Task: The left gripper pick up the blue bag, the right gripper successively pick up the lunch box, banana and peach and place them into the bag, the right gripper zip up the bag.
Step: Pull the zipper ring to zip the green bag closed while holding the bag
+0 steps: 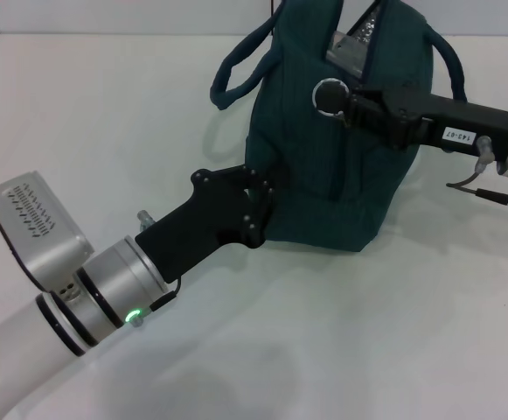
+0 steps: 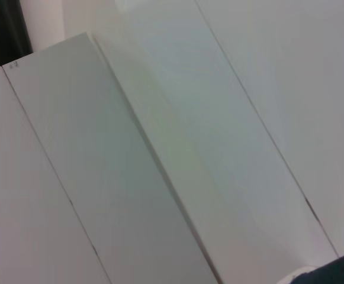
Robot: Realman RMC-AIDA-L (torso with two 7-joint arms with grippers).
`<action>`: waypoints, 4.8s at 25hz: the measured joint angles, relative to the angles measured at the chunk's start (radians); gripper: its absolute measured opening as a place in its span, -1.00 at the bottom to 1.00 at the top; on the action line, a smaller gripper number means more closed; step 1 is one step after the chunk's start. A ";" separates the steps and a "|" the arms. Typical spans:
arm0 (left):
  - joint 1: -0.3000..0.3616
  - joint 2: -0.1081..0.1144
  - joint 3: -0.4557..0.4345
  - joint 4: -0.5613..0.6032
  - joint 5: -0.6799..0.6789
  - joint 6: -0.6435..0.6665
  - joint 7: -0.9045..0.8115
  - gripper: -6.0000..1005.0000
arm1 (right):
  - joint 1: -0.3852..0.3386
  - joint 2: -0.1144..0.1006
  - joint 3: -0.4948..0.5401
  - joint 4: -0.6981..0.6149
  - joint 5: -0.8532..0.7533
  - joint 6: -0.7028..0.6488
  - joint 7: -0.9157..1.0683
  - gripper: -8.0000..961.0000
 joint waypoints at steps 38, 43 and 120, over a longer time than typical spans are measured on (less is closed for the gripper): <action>0.079 0.013 0.026 0.189 0.026 0.024 -0.298 0.15 | 0.085 0.000 -0.075 -0.066 -0.016 0.044 0.102 -0.96; 0.095 0.014 0.022 0.244 0.024 -0.012 -0.324 0.40 | 0.117 0.006 -0.111 -0.075 -0.011 0.039 0.130 -0.96; 0.070 0.000 0.045 -0.018 -0.131 0.062 0.009 -0.58 | 0.042 0.002 -0.194 -0.110 0.071 0.098 0.125 -0.96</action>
